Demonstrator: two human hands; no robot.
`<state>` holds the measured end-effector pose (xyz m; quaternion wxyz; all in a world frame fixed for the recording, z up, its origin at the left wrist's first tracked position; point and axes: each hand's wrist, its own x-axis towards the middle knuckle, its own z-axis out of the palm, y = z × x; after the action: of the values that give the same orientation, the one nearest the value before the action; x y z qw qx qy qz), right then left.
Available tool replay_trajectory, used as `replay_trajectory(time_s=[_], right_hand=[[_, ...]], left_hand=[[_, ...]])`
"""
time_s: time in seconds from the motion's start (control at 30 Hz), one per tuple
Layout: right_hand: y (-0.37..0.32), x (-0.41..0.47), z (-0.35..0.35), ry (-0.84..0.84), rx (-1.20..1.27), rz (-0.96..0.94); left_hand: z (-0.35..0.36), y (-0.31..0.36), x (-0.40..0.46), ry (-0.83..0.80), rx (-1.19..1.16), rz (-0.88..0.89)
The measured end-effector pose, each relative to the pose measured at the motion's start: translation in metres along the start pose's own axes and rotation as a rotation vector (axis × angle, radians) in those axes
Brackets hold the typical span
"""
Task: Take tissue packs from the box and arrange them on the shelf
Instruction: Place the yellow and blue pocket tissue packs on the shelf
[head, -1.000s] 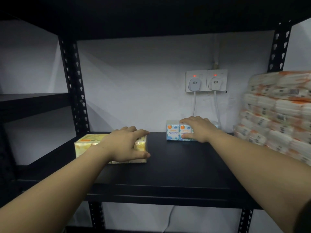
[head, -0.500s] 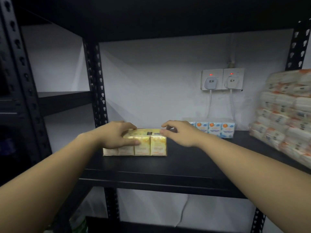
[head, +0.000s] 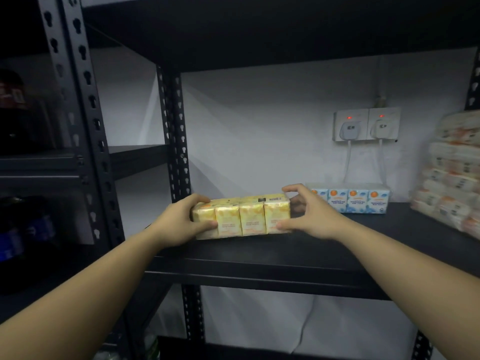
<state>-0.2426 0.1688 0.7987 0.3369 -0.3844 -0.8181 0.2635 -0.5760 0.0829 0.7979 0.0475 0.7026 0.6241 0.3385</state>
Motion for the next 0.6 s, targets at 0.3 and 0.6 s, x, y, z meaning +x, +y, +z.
replay_trajectory(time_s=[0.3,0.6], right_hand=[[-0.038,-0.005,0.006,0.374,0.240,-0.002],[-0.116,-0.007,0.012,0.350,0.121,-0.298]], left_hand=[[-0.009,0.008,-0.009,0.053,-0.437,-0.101],[0.001,0.032,-0.020,-0.138,-0.336,0.042]])
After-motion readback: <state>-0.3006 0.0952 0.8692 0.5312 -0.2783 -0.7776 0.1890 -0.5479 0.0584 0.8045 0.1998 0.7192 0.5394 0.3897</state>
